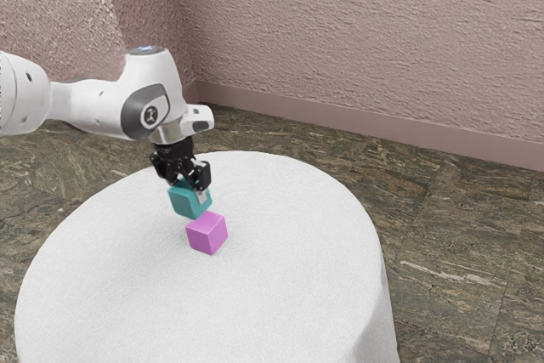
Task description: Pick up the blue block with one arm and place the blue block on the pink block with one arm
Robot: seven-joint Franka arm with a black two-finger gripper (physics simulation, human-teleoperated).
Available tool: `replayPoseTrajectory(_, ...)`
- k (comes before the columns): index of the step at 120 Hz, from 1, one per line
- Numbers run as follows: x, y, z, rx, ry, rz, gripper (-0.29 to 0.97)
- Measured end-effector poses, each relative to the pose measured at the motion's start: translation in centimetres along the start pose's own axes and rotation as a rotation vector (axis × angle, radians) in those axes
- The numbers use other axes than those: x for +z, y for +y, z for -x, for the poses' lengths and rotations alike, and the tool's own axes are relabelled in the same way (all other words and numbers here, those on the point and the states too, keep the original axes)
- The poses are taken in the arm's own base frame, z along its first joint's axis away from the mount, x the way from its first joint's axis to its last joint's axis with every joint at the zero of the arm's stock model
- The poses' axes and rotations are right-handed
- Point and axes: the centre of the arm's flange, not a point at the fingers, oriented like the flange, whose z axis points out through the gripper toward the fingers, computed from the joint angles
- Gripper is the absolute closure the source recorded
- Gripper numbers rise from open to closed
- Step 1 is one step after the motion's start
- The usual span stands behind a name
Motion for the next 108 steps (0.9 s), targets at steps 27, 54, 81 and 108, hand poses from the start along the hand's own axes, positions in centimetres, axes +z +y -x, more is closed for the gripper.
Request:
replayPoseTrajectory(27,0.5,2.1,-0.2,0.009,-0.018,0.009,0.34)
replayPoseTrajectory(54,0.6,2.5,-0.2,0.002,-0.024,-0.007,0.25)
replayPoseTrajectory(81,-2.1,2.8,-1.1,-0.008,0.008,-0.003,0.09)
replayPoseTrajectory(108,-20.1,1.0,2.1,-0.083,0.121,0.026,0.03)
